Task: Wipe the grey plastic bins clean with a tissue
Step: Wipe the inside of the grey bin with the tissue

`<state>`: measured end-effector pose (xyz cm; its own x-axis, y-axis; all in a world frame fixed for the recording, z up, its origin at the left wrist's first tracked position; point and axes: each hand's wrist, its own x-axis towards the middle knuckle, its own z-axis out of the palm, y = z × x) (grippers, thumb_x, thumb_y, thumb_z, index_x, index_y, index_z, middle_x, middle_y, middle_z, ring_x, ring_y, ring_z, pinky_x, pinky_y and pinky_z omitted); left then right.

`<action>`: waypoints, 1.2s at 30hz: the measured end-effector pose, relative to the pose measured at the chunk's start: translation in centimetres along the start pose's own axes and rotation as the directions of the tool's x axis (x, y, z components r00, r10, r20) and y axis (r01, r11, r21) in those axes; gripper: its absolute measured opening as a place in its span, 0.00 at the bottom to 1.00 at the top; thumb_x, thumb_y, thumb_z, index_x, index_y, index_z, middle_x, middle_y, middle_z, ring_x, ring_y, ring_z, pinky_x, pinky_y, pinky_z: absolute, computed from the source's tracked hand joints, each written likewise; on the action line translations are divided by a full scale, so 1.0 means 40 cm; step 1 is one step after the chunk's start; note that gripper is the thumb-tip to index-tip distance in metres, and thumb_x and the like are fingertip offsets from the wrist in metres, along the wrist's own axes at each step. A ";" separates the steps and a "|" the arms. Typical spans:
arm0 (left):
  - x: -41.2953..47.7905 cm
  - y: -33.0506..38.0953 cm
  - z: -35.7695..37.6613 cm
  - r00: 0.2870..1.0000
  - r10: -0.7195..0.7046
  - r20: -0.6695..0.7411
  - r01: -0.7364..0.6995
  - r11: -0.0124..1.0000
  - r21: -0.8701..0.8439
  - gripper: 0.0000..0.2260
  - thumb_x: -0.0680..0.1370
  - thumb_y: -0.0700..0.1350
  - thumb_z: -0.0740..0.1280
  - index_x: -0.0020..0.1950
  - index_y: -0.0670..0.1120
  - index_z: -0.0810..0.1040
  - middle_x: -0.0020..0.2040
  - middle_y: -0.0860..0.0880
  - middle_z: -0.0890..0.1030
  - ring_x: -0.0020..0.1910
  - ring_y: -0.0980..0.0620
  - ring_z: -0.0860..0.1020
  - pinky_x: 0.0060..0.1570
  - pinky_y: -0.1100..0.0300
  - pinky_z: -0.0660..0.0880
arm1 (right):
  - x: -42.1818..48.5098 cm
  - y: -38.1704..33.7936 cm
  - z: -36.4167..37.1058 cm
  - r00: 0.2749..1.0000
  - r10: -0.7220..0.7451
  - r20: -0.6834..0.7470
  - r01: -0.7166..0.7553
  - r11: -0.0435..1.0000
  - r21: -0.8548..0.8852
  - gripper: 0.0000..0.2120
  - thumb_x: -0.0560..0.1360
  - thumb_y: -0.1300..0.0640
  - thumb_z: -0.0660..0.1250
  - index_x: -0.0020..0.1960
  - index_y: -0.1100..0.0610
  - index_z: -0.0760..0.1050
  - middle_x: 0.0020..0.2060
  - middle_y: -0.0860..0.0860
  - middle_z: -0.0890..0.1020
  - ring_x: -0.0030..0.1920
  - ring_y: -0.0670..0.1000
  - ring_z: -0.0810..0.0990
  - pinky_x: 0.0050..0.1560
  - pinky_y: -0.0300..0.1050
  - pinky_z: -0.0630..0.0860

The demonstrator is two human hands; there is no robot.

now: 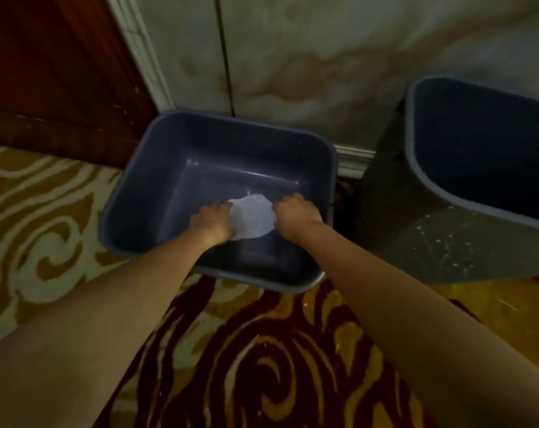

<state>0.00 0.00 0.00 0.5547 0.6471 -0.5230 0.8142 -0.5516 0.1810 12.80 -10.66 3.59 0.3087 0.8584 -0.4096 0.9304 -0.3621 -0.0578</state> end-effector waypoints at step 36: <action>0.011 0.049 -0.037 0.987 0.087 -0.136 -0.150 0.801 -0.579 0.06 0.70 0.40 0.70 0.36 0.48 0.76 0.39 0.45 0.81 0.36 0.50 0.78 0.35 0.62 0.77 | 0.012 0.010 -0.007 0.944 0.265 -0.195 -0.123 0.834 0.538 0.08 0.75 0.62 0.63 0.52 0.59 0.78 0.49 0.58 0.81 0.49 0.58 0.80 0.46 0.46 0.76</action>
<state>2.08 -0.03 1.35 0.6414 0.6625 -0.3869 0.6683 -0.2347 0.7059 13.37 -10.28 3.62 0.5765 0.7856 -0.2247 0.6317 -0.6030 -0.4872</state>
